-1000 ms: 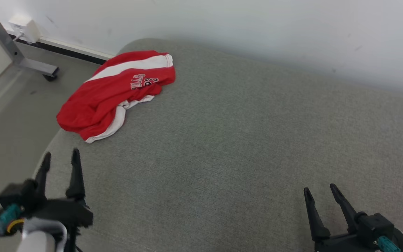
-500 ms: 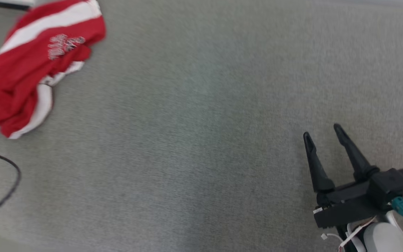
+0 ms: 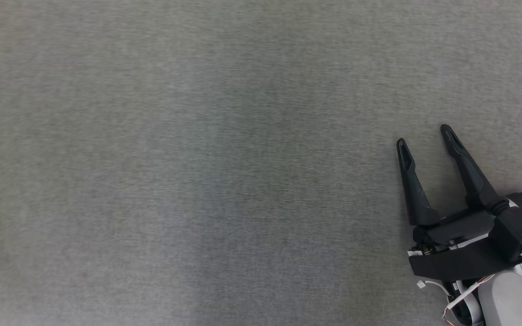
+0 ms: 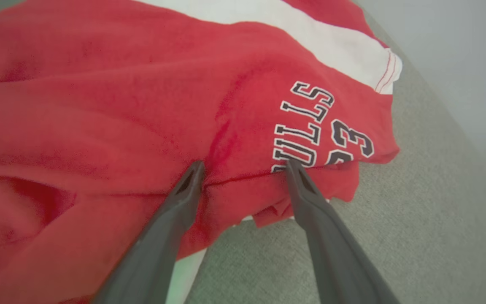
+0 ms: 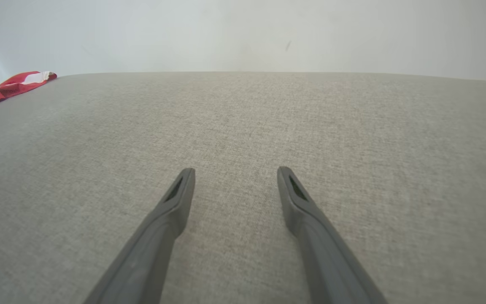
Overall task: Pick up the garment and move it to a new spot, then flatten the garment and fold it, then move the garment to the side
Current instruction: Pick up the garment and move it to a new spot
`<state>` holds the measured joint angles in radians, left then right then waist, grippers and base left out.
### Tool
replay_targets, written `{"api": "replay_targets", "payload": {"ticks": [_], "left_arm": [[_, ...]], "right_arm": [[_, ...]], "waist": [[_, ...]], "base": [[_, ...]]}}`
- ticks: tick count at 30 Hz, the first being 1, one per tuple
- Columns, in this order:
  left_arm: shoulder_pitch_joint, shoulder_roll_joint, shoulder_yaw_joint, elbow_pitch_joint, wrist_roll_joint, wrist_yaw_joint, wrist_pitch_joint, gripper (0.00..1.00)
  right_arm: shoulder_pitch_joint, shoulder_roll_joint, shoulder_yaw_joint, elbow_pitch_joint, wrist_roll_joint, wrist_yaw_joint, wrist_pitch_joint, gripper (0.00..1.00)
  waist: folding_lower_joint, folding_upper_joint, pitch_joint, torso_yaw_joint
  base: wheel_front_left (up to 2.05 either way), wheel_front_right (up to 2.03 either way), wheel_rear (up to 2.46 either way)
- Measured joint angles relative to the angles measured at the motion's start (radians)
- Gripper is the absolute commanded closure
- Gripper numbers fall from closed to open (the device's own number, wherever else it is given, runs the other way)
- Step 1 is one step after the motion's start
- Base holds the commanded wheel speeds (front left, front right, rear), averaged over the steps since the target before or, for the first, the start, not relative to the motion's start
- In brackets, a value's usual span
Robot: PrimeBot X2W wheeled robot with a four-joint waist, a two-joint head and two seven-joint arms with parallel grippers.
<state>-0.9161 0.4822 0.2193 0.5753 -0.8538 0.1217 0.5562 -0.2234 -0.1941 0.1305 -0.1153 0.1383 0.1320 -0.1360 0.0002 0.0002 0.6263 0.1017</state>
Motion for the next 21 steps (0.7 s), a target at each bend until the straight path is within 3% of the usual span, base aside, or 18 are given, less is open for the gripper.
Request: {"api": "replay_targets", "payload": {"ticks": [3, 6, 7, 8, 14, 21], "left_arm": [[0.022, 0.020, 0.005, -0.026, -0.009, 0.078, 0.099, 0.00], [0.046, 0.047, 0.005, -0.045, -0.009, 0.108, 0.152, 0.00], [0.057, 0.052, 0.006, -0.051, -0.009, 0.109, 0.158, 0.80], [0.057, 0.052, 0.006, -0.051, -0.009, 0.109, 0.158, 1.00], [0.114, 0.043, 0.014, -0.054, -0.038, 0.069, 0.165, 1.00], [0.137, 0.024, 0.010, -0.018, -0.047, -0.034, 0.093, 1.00]], "right_arm": [[-0.001, 0.006, 0.000, 0.002, 0.000, 0.000, -0.007, 0.00], [0.000, 0.011, 0.003, 0.012, 0.000, 0.000, -0.011, 0.00], [0.001, 0.011, 0.005, 0.017, 0.000, 0.000, -0.013, 0.00], [0.001, 0.011, 0.005, 0.017, 0.000, 0.000, -0.013, 0.00], [0.033, 0.012, 0.003, 0.057, 0.000, 0.000, -0.016, 0.00], [0.068, 0.020, 0.023, 0.103, 0.016, 0.000, -0.028, 0.00]], "waist": [[-0.0002, -0.0001, 0.020, -0.046], [-0.0003, -0.0002, 0.021, -0.073], [-0.0002, -0.0002, 0.017, -0.079], [-0.0002, -0.0002, 0.017, -0.079], [-0.0002, -0.0001, -0.035, -0.095], [-0.0002, -0.0001, -0.152, -0.092]], "base": [[0.00, 0.00, 0.00], [0.00, 0.00, 0.00], [0.00, 0.00, 0.00], [0.00, 0.00, 0.00], [0.00, 0.00, 0.00], [0.00, 0.00, 0.00]]}}
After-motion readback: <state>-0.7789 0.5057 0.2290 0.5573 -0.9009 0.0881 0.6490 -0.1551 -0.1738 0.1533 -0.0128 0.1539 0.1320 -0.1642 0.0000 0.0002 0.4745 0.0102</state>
